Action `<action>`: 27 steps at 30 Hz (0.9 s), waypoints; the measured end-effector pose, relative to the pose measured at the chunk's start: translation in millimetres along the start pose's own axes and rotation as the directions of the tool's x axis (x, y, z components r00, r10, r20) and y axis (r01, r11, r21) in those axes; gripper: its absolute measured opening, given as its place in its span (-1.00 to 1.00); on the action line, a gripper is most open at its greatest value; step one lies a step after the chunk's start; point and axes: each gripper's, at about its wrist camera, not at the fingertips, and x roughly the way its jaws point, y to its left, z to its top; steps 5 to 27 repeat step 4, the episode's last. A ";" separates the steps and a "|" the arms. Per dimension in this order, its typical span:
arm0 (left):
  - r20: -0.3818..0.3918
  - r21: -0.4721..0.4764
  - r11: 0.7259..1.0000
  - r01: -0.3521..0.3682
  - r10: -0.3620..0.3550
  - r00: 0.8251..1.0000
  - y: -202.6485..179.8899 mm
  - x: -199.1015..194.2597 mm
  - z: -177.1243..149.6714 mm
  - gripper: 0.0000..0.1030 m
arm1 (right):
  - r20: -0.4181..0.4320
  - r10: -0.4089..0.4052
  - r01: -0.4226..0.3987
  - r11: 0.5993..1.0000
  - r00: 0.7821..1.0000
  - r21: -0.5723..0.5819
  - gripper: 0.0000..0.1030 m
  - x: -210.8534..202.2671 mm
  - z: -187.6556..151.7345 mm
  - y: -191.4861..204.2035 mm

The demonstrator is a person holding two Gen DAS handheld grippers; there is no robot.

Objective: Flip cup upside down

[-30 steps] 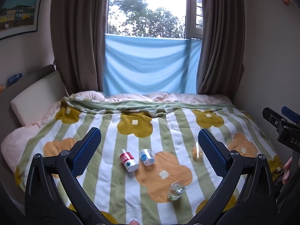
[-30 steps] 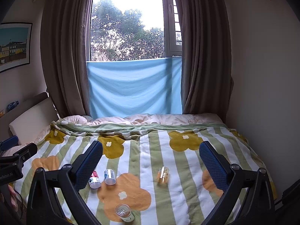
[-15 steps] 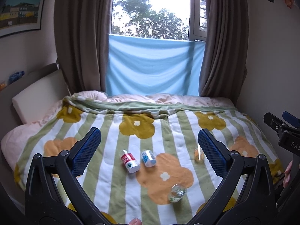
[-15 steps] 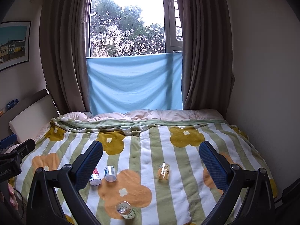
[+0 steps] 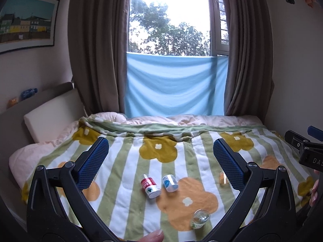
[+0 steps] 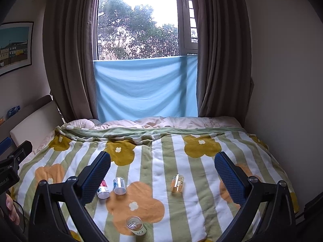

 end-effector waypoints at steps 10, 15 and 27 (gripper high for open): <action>-0.007 -0.015 1.000 -0.003 0.003 1.000 4.8 3.2 0.1 1.00 | -0.004 0.002 -0.002 1.000 1.000 0.009 0.99 0.2 -1.2 -1.3; -0.007 -0.015 1.000 -0.003 0.003 1.000 4.8 3.2 0.1 1.00 | -0.004 0.002 -0.002 1.000 1.000 0.009 0.99 0.2 -1.2 -1.3; -0.007 -0.015 1.000 -0.003 0.003 1.000 4.8 3.2 0.1 1.00 | -0.004 0.002 -0.002 1.000 1.000 0.009 0.99 0.2 -1.2 -1.3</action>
